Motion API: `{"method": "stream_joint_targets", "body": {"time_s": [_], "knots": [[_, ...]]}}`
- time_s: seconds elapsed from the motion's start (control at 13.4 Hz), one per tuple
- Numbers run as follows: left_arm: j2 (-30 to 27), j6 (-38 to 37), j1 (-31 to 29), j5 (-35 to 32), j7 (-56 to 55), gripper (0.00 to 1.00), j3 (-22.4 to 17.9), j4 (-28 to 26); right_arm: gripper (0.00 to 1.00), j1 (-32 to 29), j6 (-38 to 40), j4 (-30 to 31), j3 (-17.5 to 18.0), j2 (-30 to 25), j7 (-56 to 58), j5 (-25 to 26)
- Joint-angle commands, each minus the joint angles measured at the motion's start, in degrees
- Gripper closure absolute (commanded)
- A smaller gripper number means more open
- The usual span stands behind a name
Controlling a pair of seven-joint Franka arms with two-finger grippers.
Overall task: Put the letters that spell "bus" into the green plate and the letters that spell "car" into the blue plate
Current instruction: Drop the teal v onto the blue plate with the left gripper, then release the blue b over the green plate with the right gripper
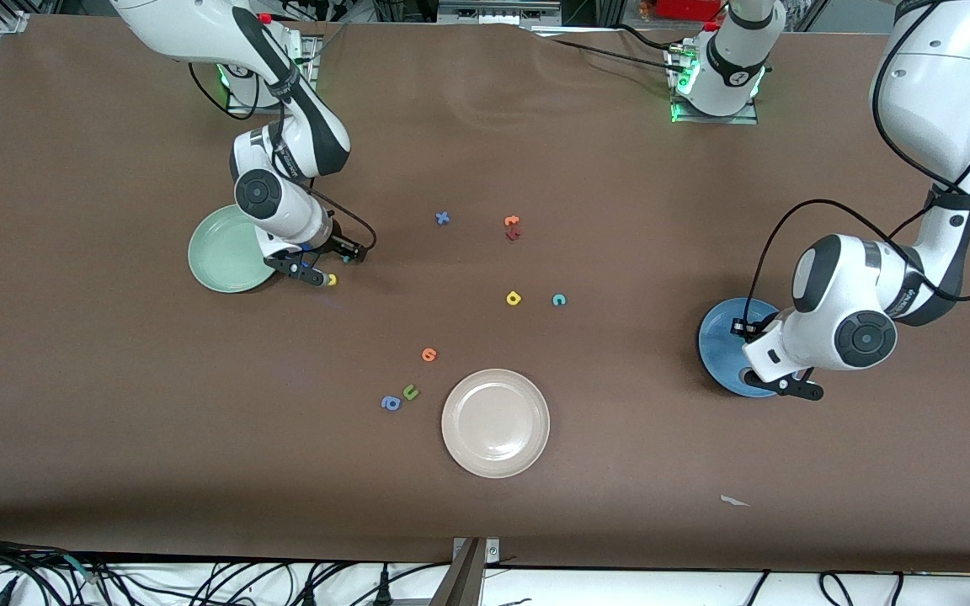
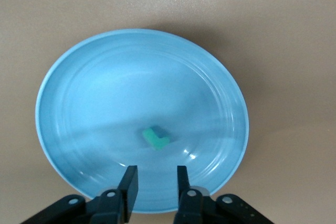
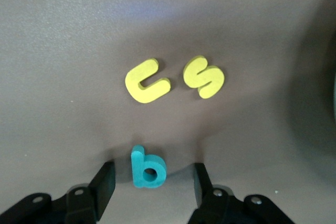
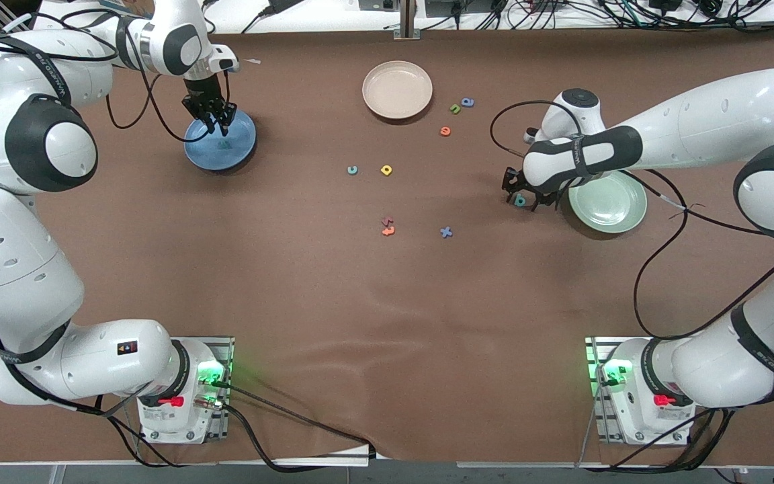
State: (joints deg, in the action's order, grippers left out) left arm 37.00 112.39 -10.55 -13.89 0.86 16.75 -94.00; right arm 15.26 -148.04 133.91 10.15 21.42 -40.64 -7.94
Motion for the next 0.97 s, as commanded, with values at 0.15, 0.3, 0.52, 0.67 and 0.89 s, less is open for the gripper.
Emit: {"method": "stream_joint_targets", "body": {"time_s": [0.15, 0.3, 0.52, 0.67, 0.89], "knots": [[0.0, 0.1, 3.3, 3.5, -11.0, 0.00, 2.1, 1.2, 0.68, -0.1, -0.9, 1.5, 0.5, -1.3, -0.4, -0.6], [-0.4, 4.3, 5.3, 8.4, -17.5, 0.00, 4.3, 0.1, 0.88, -0.1, -0.8, 1.5, 0.4, -1.4, -0.4, -0.7], [-0.7, 10.2, 5.8, 8.8, -30.5, 0.00, 10.4, -3.1, 0.91, -0.1, 0.7, 1.4, 0.4, -3.0, -0.1, -0.6], [-1.9, 16.9, 8.9, 7.3, -38.3, 0.00, 11.0, -6.8, 0.91, -0.1, 11.2, -0.9, -0.1, -8.5, 0.6, -0.7], [-2.2, 25.0, 13.6, 1.3, -49.8, 0.00, 11.0, -12.1, 0.91, -0.1, 36.6, -11.1, -4.2, -14.5, 1.2, -0.4]]}}
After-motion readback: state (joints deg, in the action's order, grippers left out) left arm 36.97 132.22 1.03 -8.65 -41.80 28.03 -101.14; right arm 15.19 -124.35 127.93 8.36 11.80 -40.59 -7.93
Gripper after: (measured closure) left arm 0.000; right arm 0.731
